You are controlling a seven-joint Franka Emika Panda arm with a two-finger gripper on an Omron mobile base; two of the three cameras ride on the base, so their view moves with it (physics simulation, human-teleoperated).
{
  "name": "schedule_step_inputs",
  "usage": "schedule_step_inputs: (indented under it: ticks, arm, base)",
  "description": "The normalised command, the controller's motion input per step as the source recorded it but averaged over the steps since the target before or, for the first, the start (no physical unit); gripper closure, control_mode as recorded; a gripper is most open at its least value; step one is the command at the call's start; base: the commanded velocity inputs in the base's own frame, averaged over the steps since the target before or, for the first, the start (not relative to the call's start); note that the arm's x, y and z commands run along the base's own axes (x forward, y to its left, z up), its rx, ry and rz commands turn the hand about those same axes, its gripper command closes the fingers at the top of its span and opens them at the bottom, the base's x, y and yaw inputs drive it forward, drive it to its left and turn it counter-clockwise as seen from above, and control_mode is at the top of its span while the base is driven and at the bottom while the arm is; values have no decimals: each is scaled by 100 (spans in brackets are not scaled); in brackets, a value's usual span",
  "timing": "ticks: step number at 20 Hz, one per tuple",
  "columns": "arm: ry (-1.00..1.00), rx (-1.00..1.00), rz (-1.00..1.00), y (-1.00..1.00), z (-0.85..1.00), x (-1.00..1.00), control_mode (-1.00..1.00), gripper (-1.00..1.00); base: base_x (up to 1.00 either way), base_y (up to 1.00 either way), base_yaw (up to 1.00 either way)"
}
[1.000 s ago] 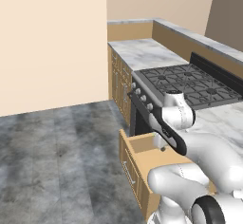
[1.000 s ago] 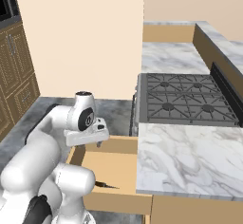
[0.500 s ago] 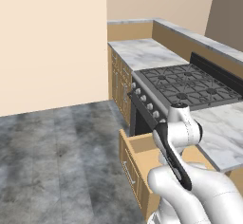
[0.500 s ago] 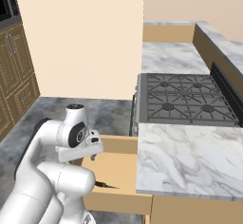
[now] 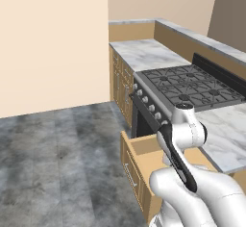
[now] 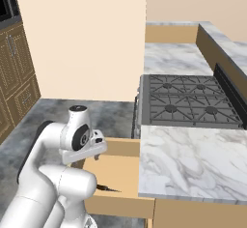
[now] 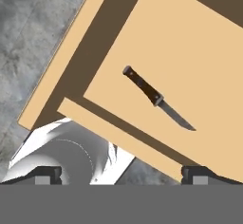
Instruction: Open the drawer on the right and place the cutting tools on the cutting board.
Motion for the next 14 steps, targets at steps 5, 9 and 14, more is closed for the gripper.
schedule_step_inputs:
  ticks: [5, 9, 14]
  arm:
    - [-10, -4, 7, 1, -57, -7, -100, -100]
    - [-9, -7, 8, 2, -68, -6, -100, -100]
    - [0, 0, 1, 0, -2, 0, -100, -100]
  base:
    - [0, 0, 0]
    - [0, 0, 0]
    - [0, 0, 0]
